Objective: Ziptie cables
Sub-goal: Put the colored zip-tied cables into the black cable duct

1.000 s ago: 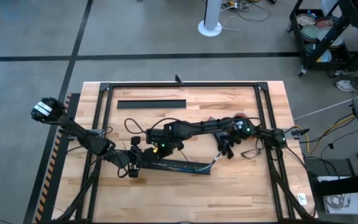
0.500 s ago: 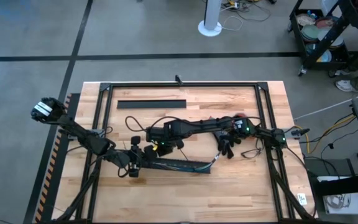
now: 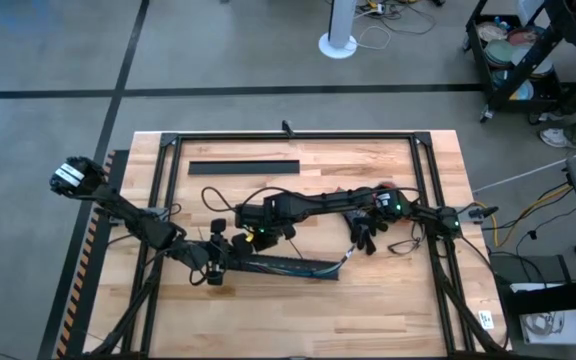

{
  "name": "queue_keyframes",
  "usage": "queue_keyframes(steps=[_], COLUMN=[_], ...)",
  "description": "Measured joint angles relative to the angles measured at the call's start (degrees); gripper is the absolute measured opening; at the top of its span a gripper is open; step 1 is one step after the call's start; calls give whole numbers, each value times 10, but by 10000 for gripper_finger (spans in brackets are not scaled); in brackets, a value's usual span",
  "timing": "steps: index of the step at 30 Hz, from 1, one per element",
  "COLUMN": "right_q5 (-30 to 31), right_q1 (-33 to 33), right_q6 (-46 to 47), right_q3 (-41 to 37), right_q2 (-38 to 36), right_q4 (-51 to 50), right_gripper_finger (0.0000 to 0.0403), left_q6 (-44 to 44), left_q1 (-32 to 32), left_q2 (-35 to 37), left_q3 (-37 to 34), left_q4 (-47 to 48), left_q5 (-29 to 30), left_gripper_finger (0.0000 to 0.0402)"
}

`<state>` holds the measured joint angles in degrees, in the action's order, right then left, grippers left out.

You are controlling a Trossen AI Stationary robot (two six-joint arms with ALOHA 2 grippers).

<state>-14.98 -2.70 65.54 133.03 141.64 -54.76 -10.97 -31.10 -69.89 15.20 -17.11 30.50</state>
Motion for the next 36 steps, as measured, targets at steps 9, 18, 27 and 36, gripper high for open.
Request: queue_keyframes(steps=[9,18,27,36], right_q5=[7,34,88,111], right_q1=[0,-6,-23,-33], right_q6=[-2,-4,-14,-15], right_q3=[-12,-12,-2,-3], right_q2=[0,0,0,0], right_q4=[33,32,33,25], right_gripper_finger=[0,0,0,0], left_q6=[0,0,0,0], left_q1=[1,1,3,6], left_q2=[0,0,0,0], left_q3=[0,0,0,0], left_q4=[0,0,-2,1], left_q5=[0,0,1,1], left_gripper_finger=[0,0,0,0])
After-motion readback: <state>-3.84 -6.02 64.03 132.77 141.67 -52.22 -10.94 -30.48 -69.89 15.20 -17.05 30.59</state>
